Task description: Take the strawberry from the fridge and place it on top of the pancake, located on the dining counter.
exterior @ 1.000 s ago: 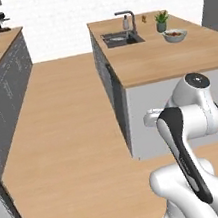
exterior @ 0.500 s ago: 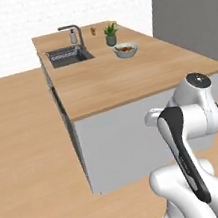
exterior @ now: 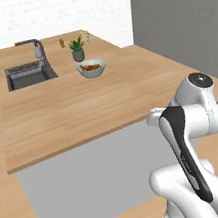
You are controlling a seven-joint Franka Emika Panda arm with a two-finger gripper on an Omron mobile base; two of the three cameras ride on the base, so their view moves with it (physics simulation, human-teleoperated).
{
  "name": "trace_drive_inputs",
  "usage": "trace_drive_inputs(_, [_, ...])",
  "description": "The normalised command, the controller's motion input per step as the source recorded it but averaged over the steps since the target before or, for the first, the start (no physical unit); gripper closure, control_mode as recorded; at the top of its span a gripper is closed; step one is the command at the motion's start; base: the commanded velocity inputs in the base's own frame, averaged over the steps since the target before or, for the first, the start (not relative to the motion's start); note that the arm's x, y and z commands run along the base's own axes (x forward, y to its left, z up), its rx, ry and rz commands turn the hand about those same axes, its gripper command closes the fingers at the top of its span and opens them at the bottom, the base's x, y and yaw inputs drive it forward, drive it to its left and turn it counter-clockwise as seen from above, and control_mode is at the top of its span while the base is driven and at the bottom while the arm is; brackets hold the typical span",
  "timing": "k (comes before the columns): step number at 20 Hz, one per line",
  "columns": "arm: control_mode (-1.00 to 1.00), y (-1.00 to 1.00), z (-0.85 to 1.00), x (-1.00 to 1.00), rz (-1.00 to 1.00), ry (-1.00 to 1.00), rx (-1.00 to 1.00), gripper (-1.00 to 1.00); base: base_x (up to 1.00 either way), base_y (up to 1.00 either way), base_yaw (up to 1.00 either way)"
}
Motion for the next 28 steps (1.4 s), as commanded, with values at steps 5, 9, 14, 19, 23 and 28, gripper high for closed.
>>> trace_drive_inputs(5, [1.00,0.00,0.00,0.00,0.00,0.00,0.00,1.00,0.72,-1.00,-0.03])
trace_drive_inputs(9, [1.00,0.00,0.00,0.00,0.00,0.00,0.00,1.00,0.66,-1.00,0.00])
trace_drive_inputs(14, [1.00,0.00,0.00,0.00,0.00,0.00,0.00,1.00,0.58,-1.00,0.00])
trace_drive_inputs(19, [1.00,0.00,0.00,0.00,0.00,0.00,0.00,1.00,0.59,-1.00,0.00])
trace_drive_inputs(23, [1.00,0.00,0.00,0.00,0.00,0.00,0.00,1.00,0.64,-1.00,0.00])
trace_drive_inputs(28, [1.00,0.00,0.00,0.00,0.00,0.00,0.00,1.00,0.91,-1.00,0.00])
